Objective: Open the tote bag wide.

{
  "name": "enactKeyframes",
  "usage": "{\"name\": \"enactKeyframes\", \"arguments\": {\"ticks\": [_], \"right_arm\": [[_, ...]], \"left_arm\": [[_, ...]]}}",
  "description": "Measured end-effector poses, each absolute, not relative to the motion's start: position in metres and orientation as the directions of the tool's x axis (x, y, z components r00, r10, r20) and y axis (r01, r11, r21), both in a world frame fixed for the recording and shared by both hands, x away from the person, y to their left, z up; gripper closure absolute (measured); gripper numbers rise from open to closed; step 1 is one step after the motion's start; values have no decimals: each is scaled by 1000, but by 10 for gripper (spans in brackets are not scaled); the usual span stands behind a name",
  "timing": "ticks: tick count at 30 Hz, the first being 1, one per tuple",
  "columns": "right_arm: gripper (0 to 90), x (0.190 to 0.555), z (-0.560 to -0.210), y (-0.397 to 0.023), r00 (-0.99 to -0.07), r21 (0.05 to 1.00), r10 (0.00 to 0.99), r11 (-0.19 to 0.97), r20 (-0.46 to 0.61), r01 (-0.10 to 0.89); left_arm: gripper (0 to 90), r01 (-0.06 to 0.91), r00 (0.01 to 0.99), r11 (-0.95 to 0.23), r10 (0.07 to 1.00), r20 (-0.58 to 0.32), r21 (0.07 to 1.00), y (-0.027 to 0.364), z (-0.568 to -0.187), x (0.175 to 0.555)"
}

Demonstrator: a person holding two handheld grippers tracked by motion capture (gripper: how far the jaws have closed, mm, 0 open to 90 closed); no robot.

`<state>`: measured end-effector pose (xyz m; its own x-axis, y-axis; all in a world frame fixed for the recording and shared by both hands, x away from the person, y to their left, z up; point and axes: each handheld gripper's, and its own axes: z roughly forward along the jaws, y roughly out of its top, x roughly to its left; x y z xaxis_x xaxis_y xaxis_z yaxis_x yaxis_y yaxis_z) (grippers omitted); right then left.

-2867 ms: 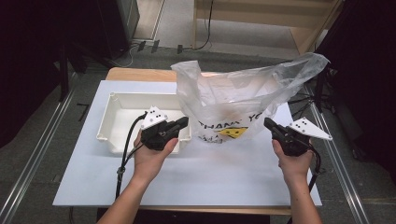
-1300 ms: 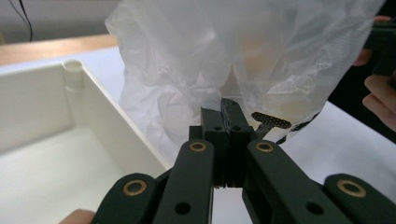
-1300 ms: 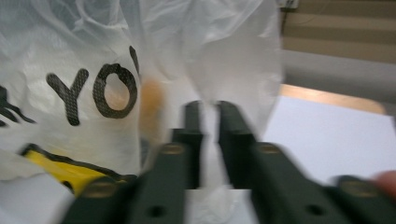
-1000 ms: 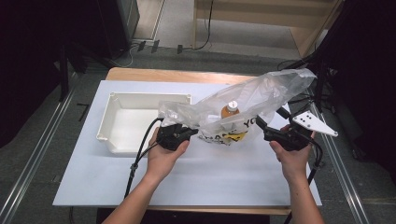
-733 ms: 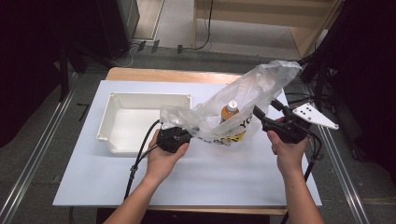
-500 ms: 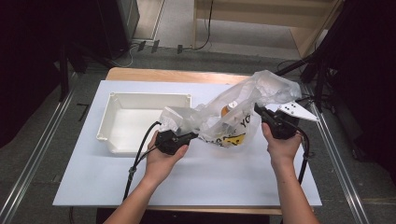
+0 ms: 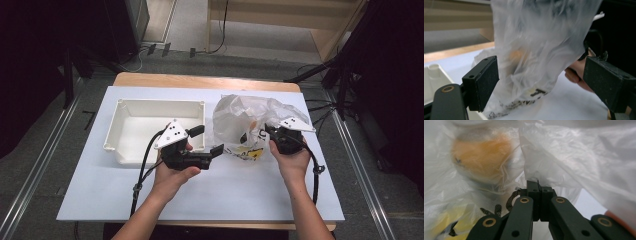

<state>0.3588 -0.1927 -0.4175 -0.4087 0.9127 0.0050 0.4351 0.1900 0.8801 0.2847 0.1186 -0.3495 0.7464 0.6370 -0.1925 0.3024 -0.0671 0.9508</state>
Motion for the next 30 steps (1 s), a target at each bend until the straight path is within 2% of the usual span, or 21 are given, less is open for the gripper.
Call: {"name": "enactKeyframes", "arguments": {"ticks": [4, 8, 9, 11, 13, 14, 15, 16, 19, 27, 29, 30], "right_arm": [[900, 357, -426, -187, -436, 869, 900, 223, -9, 441], [900, 352, -432, -182, -461, 867, 887, 259, -38, 426], [900, 350, -434, -180, -472, 866, 880, 271, -46, 421], [900, 348, -436, -180, -500, 870, 865, 283, -49, 404], [900, 345, -436, -178, -519, 869, 852, 305, -66, 390], [900, 345, -436, -178, -519, 869, 852, 305, -66, 390], [900, 343, -437, -177, -527, 869, 847, 311, -70, 384], [900, 341, -436, -176, -542, 871, 836, 324, -82, 369], [900, 336, -436, -176, -559, 876, 824, 333, -91, 348], [887, 331, -434, -190, -526, 896, 849, 269, -47, 354], [783, 329, -429, -194, -521, 906, 853, 248, -37, 342], [693, 328, -426, -196, -511, 913, 859, 225, -22, 339]], "left_arm": [[133, 293, 713, -88, 683, -157, 952, 109, -340, 291], [148, 338, 686, -125, 711, -153, 933, 98, -338, 305], [226, 358, 691, -131, 703, -168, 924, 95, -342, 310], [319, 383, 678, -128, 711, -184, 915, 92, -347, 315], [526, 400, 683, -133, 703, -199, 907, 91, -352, 320], [578, 400, 683, -133, 703, -199, 907, 91, -352, 320], [578, 409, 684, -146, 702, -197, 901, 90, -355, 321], [691, 416, 685, -155, 701, -196, 896, 90, -358, 322], [882, 436, 683, -165, 701, -206, 885, 91, -364, 325], [900, 521, 637, -200, 738, -222, 830, 101, -387, 333], [900, 540, 628, -208, 745, -226, 816, 101, -393, 334], [900, 545, 626, -213, 747, -225, 811, 101, -395, 334]]}}
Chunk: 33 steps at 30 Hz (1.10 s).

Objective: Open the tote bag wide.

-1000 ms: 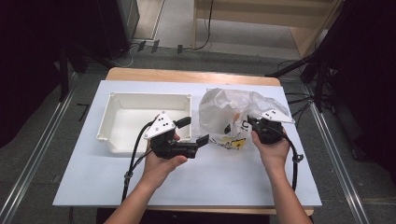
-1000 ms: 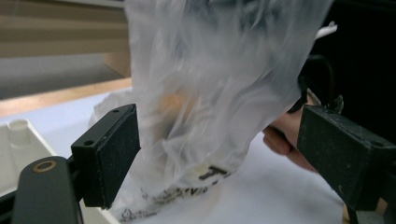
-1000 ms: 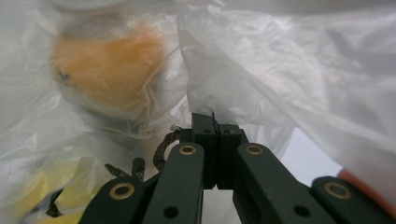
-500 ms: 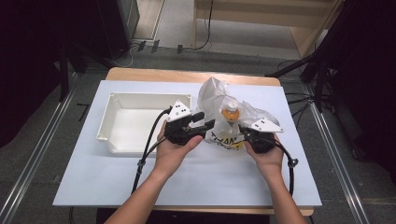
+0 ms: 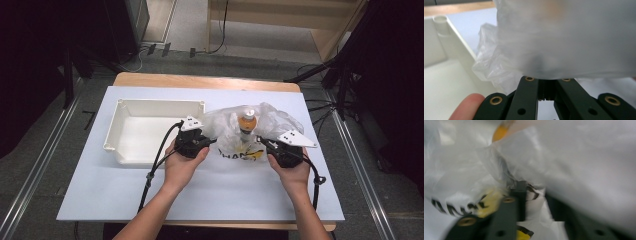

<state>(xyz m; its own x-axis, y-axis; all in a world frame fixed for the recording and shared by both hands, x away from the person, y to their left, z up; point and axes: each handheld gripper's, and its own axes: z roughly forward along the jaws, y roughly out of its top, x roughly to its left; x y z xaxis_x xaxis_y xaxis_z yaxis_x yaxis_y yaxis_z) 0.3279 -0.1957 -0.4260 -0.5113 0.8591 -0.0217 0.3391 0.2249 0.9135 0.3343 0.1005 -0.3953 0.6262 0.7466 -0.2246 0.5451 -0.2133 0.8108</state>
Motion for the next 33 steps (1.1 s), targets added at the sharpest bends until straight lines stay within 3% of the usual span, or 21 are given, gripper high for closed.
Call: {"name": "enactKeyframes", "arguments": {"ticks": [4, 5, 12, 15, 17, 18, 22, 24, 26, 27, 28, 33], "right_arm": [[452, 319, -407, -204, -517, 955, 855, 111, 48, 274], [346, 316, -396, -205, -523, 966, 850, 84, 59, 246], [179, 315, -362, -204, -500, 985, 862, 3, 85, 172], [185, 320, -352, -202, -490, 988, 865, -41, 112, 152], [221, 327, -350, -198, -491, 985, 864, -27, 109, 172], [298, 331, -351, -196, -492, 984, 865, -15, 101, 175], [752, 347, -365, -187, -474, 962, 876, 48, 88, 268], [885, 352, -374, -184, -461, 951, 884, 69, 82, 302], [900, 356, -384, -184, -443, 941, 892, 71, 88, 332], [900, 358, -393, -184, -421, 931, 903, 75, 89, 357], [900, 358, -393, -184, -421, 931, 903, 75, 89, 357], [900, 362, -413, -185, -400, 904, 913, 106, 77, 414]], "left_arm": [[900, 564, 615, -224, 756, -223, 795, 98, -403, 335], [900, 567, 611, -224, 760, -223, 793, 97, -404, 335], [900, 566, 617, -258, 762, -195, 783, 94, -406, 333], [900, 568, 624, -261, 756, -201, 780, 94, -408, 329], [900, 566, 627, -262, 753, -201, 782, 94, -409, 327], [900, 564, 630, -265, 750, -200, 782, 94, -409, 327], [900, 552, 651, -280, 733, -196, 786, 97, -409, 324], [896, 547, 655, -274, 729, -200, 791, 99, -408, 323], [836, 542, 659, -259, 722, -212, 800, 103, -407, 321], [753, 536, 660, -243, 718, -222, 809, 105, -406, 320], [753, 529, 662, -232, 715, -225, 816, 107, -405, 319], [577, 482, 670, -161, 701, -244, 861, 121, -390, 315]]}}
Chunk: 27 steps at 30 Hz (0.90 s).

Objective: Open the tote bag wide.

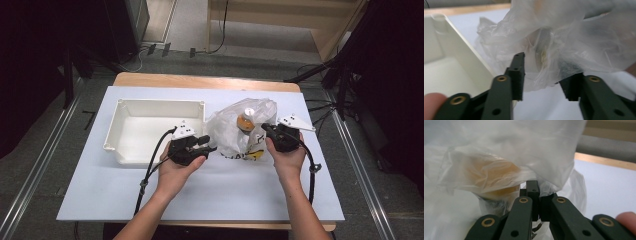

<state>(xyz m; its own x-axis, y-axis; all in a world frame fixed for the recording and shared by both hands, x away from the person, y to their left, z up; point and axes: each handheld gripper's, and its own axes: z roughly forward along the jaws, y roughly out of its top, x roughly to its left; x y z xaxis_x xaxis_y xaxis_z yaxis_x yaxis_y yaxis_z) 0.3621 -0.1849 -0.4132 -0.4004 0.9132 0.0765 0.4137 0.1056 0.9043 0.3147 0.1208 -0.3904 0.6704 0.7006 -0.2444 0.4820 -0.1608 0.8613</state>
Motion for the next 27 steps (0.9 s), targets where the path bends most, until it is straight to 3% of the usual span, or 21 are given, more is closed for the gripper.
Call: {"name": "enactKeyframes", "arguments": {"ticks": [2, 6, 12, 15, 21, 23, 24, 25, 27], "right_arm": [[900, 362, -422, -183, -400, 891, 915, 141, 49, 431], [897, 362, -431, -181, -404, 880, 915, 172, 24, 443], [885, 360, -443, -178, -407, 862, 913, 192, 17, 469], [873, 358, -448, -174, -416, 858, 909, 213, 1, 467], [860, 357, -450, -174, -419, 859, 908, 214, 1, 466], [859, 357, -449, -175, -424, 861, 906, 215, 1, 462], [857, 356, -448, -175, -426, 862, 905, 212, 5, 460], [855, 355, -447, -175, -434, 868, 901, 212, 4, 448], [850, 353, -446, -175, -448, 876, 894, 216, 0, 431]], "left_arm": [[490, 456, 668, -137, 706, -236, 880, 126, -383, 313], [406, 415, 647, -71, 724, -240, 907, 136, -369, 311], [335, 378, 655, -36, 716, -240, 925, 136, -349, 310], [219, 353, 667, -42, 712, -221, 935, 126, -340, 310], [174, 276, 729, -74, 666, -159, 958, 98, -330, 300], [185, 297, 723, -120, 677, -141, 947, 89, -333, 303], [276, 309, 687, -142, 718, -117, 941, 87, -336, 305], [484, 327, 669, -142, 733, -123, 934, 87, -338, 308], [665, 381, 656, -108, 732, -186, 918, 92, -343, 318]]}}
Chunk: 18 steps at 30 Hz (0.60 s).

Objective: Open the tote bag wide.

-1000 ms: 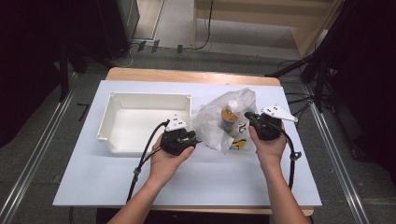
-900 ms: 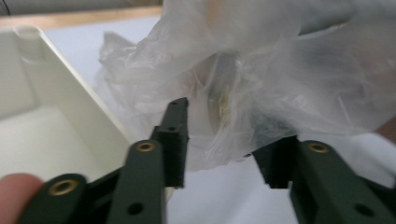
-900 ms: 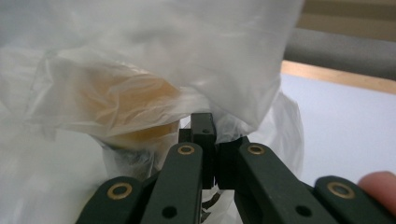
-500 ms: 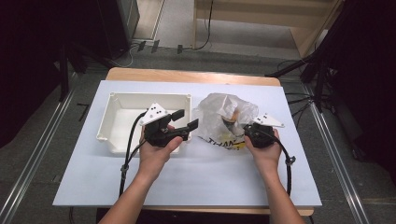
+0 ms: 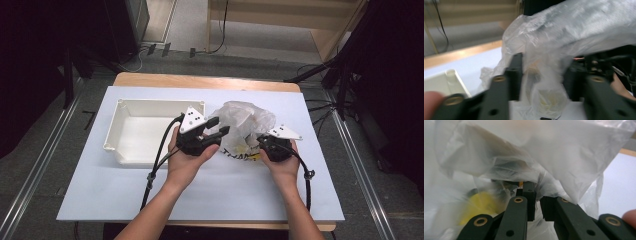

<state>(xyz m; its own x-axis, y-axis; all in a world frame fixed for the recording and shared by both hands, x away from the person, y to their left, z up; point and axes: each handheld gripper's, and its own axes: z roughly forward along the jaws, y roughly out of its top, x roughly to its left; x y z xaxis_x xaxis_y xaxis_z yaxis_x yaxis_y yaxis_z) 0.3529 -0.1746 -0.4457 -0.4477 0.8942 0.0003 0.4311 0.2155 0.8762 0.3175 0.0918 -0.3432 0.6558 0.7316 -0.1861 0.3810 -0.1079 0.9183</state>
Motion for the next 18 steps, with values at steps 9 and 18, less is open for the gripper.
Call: {"name": "enactKeyframes", "arguments": {"ticks": [9, 18], "right_arm": [[876, 348, -434, -185, -431, 914, 903, 168, 8, 369], [900, 365, -432, -192, -336, 888, 942, 157, -2, 433]], "left_arm": [[900, 475, 592, -175, 789, -166, 862, 97, -375, 333], [900, 549, 578, -240, 801, -156, 800, 89, -408, 336]]}}
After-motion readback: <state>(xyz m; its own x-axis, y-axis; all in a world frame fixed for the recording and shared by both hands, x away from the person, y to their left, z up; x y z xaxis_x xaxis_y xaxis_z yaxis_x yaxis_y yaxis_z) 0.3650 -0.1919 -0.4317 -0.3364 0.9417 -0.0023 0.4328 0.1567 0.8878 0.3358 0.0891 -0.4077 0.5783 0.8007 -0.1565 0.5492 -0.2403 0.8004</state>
